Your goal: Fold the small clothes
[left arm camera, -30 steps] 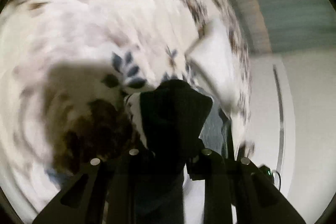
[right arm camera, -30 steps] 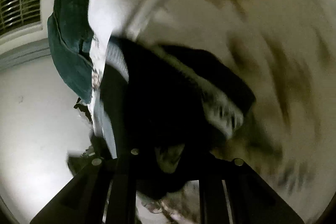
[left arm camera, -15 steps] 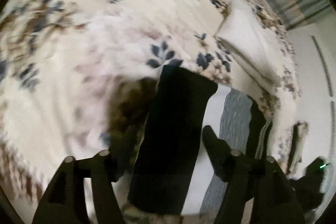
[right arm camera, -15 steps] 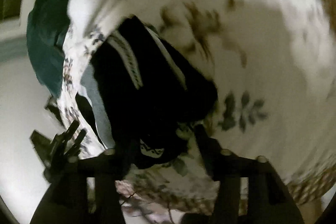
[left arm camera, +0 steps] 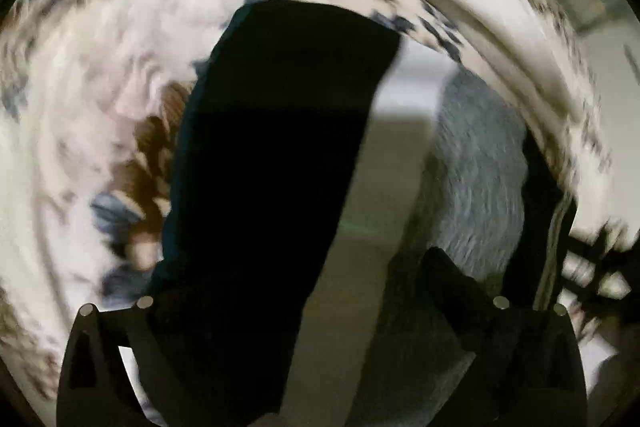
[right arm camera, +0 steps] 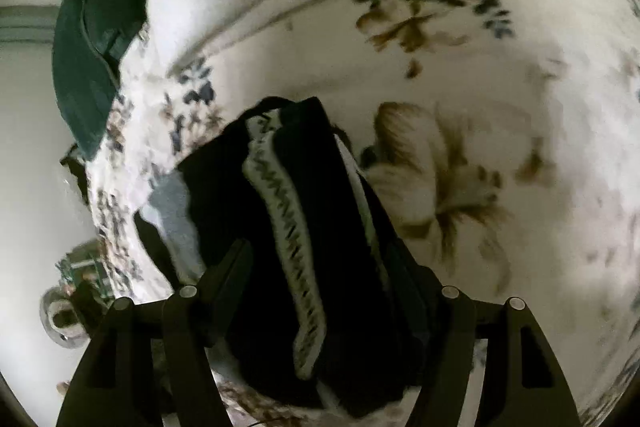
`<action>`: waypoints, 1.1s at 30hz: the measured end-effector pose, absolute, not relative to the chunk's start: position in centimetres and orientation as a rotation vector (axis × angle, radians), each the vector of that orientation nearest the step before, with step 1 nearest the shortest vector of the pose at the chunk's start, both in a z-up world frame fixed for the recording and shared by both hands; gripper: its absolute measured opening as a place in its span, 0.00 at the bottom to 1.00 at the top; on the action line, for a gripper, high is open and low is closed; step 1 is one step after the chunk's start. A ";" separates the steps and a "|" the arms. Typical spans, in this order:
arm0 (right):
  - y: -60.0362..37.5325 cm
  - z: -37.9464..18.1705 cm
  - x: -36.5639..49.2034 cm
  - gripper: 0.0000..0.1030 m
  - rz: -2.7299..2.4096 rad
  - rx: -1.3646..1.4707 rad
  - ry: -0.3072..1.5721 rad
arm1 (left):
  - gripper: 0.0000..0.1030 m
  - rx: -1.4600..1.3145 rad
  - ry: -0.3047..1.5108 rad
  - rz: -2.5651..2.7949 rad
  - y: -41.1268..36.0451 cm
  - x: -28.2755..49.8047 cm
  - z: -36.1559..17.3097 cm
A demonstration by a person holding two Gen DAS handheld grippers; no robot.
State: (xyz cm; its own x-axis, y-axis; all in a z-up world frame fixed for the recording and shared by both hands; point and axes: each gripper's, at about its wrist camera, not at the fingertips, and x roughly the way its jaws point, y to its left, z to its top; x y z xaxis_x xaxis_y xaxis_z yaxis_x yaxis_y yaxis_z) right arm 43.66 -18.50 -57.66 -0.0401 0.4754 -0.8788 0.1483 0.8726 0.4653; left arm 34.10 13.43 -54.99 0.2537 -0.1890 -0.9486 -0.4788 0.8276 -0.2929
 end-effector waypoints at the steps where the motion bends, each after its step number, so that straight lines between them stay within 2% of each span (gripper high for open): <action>1: -18.2 -58.1 43.9 0.69 0.291 0.484 1.617 | 1.00 -0.656 1.318 0.225 13.9 34.2 -55.3; 4: -17.4 -59.4 44.3 0.69 0.301 0.447 1.641 | 1.00 -0.729 1.319 0.275 14.6 35.0 -55.7; 14: -17.1 -59.5 43.7 0.68 0.313 0.410 1.646 | 1.00 -0.648 1.310 0.311 13.3 35.7 -55.6; 21: -17.5 -59.4 43.8 0.58 0.311 0.412 1.628 | 1.00 -0.649 1.306 0.305 12.9 34.8 -55.4; 26: -16.7 -59.7 44.2 0.58 0.327 0.392 1.629 | 1.00 -0.685 1.300 0.286 13.9 34.3 -55.4; 27: -16.5 -59.8 44.3 0.54 0.334 0.391 1.631 | 1.00 -0.707 1.291 0.292 14.3 34.5 -55.6; 29: -15.8 -59.9 44.4 0.36 0.355 0.382 1.623 | 1.00 -0.719 1.296 0.299 14.7 34.8 -55.6; 30: -15.6 -59.8 44.4 0.22 0.361 0.377 1.615 | 1.00 -0.695 1.307 0.296 14.6 34.9 -55.3; 31: -15.3 -59.3 44.5 0.13 0.353 0.351 1.593 | 1.00 -0.662 1.315 0.292 14.3 34.9 -54.8; 33: -15.1 -57.9 44.6 0.09 0.333 0.316 1.534 | 1.00 -0.601 1.316 0.295 14.2 34.8 -53.7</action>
